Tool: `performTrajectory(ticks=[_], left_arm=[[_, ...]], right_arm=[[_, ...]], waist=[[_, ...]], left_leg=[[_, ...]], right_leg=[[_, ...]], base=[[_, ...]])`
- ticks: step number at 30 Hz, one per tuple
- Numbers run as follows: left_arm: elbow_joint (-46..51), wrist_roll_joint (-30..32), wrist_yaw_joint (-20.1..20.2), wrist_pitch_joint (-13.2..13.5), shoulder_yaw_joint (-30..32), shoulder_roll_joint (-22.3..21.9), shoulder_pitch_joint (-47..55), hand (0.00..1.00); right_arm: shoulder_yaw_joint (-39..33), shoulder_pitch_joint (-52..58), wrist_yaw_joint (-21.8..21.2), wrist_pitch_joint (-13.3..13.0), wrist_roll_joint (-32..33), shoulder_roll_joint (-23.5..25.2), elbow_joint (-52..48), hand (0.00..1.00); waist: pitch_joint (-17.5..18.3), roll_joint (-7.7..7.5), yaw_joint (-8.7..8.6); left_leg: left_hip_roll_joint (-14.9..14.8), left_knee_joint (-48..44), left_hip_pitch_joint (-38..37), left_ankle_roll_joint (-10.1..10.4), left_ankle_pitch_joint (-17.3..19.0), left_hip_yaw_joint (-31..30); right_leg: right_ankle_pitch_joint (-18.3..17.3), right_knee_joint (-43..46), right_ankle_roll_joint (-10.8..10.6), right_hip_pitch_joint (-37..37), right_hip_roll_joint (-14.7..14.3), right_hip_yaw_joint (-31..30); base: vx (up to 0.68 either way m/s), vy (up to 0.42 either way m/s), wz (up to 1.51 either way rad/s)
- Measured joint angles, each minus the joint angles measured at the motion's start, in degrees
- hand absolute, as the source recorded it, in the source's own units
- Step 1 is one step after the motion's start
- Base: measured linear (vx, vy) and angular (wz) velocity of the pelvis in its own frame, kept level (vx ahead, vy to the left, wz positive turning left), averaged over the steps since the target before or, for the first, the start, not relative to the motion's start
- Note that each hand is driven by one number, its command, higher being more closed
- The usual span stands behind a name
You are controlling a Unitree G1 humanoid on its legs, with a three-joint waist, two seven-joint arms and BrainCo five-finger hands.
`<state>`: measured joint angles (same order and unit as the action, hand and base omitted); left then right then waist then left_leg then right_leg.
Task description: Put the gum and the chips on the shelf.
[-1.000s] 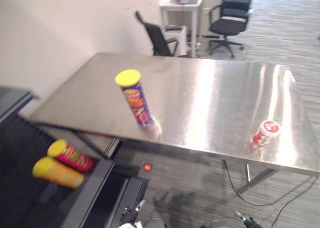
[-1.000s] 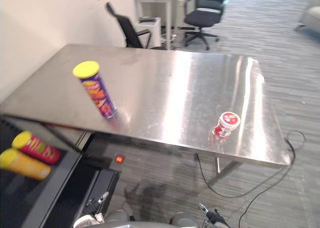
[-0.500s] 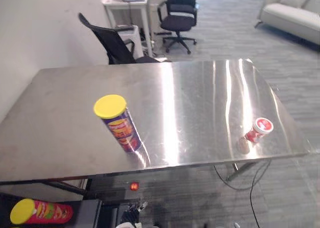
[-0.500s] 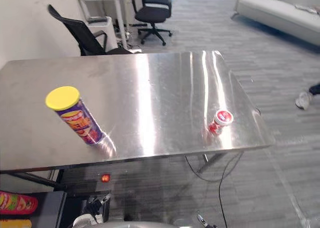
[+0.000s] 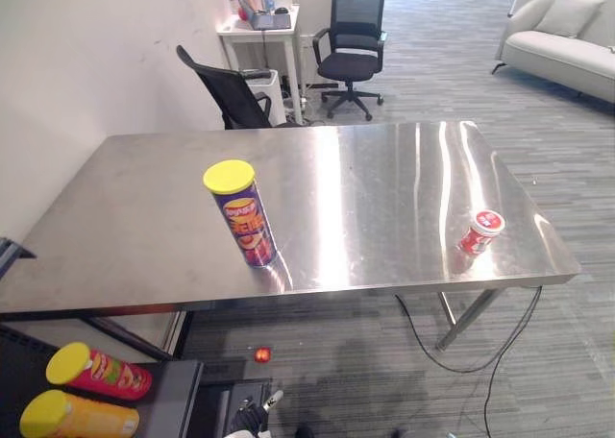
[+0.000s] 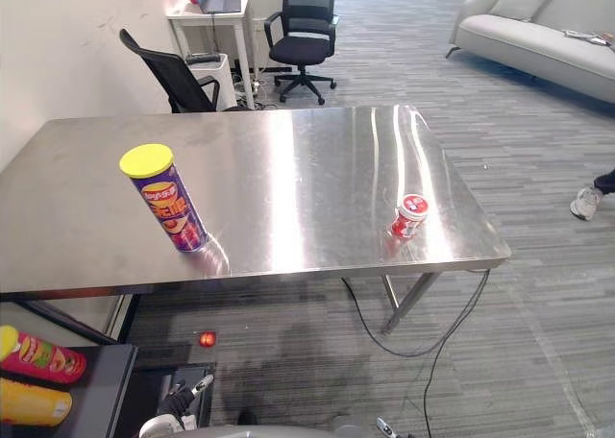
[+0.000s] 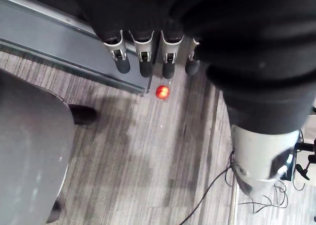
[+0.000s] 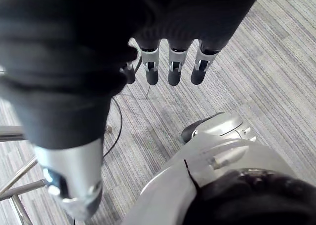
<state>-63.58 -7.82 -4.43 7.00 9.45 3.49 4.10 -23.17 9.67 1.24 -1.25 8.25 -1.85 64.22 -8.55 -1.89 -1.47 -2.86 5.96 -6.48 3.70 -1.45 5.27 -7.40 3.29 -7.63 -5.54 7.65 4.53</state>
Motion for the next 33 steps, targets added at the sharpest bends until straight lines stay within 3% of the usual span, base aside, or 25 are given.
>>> performTrajectory(ticks=[1,2,9,17,26,31,33], left_arm=[[-0.1,0.0,0.2,0.0,0.0,0.0,0.0,0.0],[-2.2,0.0,0.9,0.0,-2.5,1.2,-1.2,0.0],[-2.2,0.0,0.9,0.0,-2.5,1.2,-1.1,0.0],[-2.6,0.0,1.5,-0.8,-2.5,1.3,-1.5,0.0],[-2.6,0.1,2.4,-1.3,-2.5,1.5,-1.7,0.0],[-2.4,0.1,2.4,-1.4,-2.4,1.8,-1.6,0.0],[-2.1,0.1,2.4,-1.5,-2.2,1.9,-1.4,0.0]], right_arm=[[0.0,0.2,-0.3,0.0,0.9,0.0,0.2,0.0],[-1.2,-1.1,-1.5,0.0,1.9,-0.1,4.3,0.0],[1.3,-1.0,-1.5,-0.1,2.0,-0.4,4.0,0.0],[7.5,1.1,-1.7,-0.8,8.2,-1.1,1.4,0.0],[2.3,1.7,0.3,-1.4,18.0,0.7,-0.1,0.0],[-2.6,0.6,3.2,-2.9,19.9,0.2,-7.9,0.0],[-8.2,0.2,3.8,-1.5,19.8,0.5,-17.3,0.0]], waist=[[0.1,-0.08,0.01],[0.8,-0.79,0.12],[0.8,-0.79,0.09],[0.6,-1.14,-0.04],[0.4,-1.34,-0.03],[0.3,-1.65,0.09],[0.4,-1.54,0.13]], left_leg=[[0.0,0.0,-0.2,0.0,-0.1,-0.4],[0.6,0.0,-3.1,0.5,1.1,-2.2],[0.4,0.0,-3.1,0.5,1.2,-1.5],[-0.3,0.0,-3.7,1.0,1.6,0.2],[-0.5,0.0,-3.7,1.2,2.0,0.7],[-0.4,0.0,-3.6,1.1,2.3,1.0],[-0.4,0.0,-2.4,1.0,2.5,1.4]], right_leg=[[0.1,-0.3,-0.1,-0.5,0.0,0.2],[1.2,-3.2,0.3,-5.8,0.0,1.9],[1.2,-3.2,0.3,-5.6,0.0,1.4],[1.1,-3.3,0.6,-5.6,-0.7,0.4],[1.3,-4.1,0.6,-5.7,-0.8,0.2],[1.3,-4.2,0.6,-5.6,-0.7,0.1],[1.2,-4.1,0.6,-4.5,-0.5,-0.1]], base=[[0.03,-0.01,0.26],[0.01,-0.001,0.09],[0.0,0.0,-0.02],[-0.01,-0.018,-0.08],[0.0,-0.005,-0.02],[0.0,0.0,0.0],[-0.03,-0.005,-0.11]])
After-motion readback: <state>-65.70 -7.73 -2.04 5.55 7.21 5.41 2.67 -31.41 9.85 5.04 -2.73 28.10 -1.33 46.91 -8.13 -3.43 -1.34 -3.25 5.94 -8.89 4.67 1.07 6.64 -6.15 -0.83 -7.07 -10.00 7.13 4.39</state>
